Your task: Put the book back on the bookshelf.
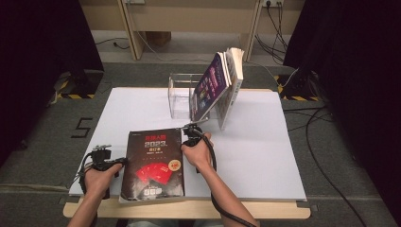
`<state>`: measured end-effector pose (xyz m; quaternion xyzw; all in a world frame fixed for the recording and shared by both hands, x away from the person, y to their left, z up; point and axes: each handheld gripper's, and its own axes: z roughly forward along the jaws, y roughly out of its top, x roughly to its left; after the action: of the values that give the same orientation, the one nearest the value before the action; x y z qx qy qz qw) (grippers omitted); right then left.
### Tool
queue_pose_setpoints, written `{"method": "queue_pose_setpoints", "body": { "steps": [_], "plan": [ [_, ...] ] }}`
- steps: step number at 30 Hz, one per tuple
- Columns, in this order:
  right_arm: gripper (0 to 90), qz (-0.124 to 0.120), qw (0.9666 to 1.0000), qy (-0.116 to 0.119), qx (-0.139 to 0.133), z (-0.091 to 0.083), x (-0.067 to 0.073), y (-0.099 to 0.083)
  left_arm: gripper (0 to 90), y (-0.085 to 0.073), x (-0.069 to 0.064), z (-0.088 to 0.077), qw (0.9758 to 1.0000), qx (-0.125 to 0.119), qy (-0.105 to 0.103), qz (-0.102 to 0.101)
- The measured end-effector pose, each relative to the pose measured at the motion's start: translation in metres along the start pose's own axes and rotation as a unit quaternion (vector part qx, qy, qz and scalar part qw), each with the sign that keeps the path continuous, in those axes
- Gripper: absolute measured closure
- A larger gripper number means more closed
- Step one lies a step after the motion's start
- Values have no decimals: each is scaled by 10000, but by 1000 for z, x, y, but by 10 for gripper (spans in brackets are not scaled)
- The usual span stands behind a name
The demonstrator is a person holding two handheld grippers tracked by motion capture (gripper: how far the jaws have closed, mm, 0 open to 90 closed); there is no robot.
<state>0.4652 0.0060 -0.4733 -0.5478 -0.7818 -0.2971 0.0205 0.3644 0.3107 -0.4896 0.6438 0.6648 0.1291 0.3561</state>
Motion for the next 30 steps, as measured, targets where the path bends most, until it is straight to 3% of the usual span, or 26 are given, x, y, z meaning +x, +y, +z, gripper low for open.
{"method": "queue_pose_setpoints", "body": {
  "steps": [7,13,14,16,17,19,21,22,25,27,29,30],
  "plan": [
    [900,-94,9995,35,283,-7,-3,-3,803,-1,-6,0,9998,5,59,189],
    [900,-139,9985,-12,538,-18,-5,-13,808,-6,-15,-1,9995,65,-44,300],
    [900,-122,9981,13,596,-20,-5,-15,808,-7,-17,-2,9994,73,-52,324],
    [900,-104,9966,310,763,-22,-7,-20,810,-9,-20,-3,9992,132,-152,341],
    [900,-98,9965,198,809,-22,-4,-23,809,-11,-21,-3,9991,147,-178,360],
    [900,-250,9972,-10,700,-26,-2,-26,808,-13,-23,-5,9990,152,-179,370],
    [900,-167,9982,74,570,-30,-2,-24,796,-13,-23,-4,9991,149,-175,366],
    [900,-260,9986,6,451,-31,-4,-21,789,-12,-24,-4,9989,152,-154,405],
    [822,-37,9998,-84,148,-36,-9,-11,772,-11,-26,-3,9989,102,-83,454],
    [768,-61,9998,-182,-88,-36,-13,-6,755,-10,-26,-2,9989,101,-75,456],
    [740,90,9996,-105,-263,-35,-17,0,729,-8,-26,-2,9990,39,-11,440],
    [722,46,9994,-96,-332,-33,-19,2,712,-7,-26,-3,9990,-3,27,437]
  ]
}}
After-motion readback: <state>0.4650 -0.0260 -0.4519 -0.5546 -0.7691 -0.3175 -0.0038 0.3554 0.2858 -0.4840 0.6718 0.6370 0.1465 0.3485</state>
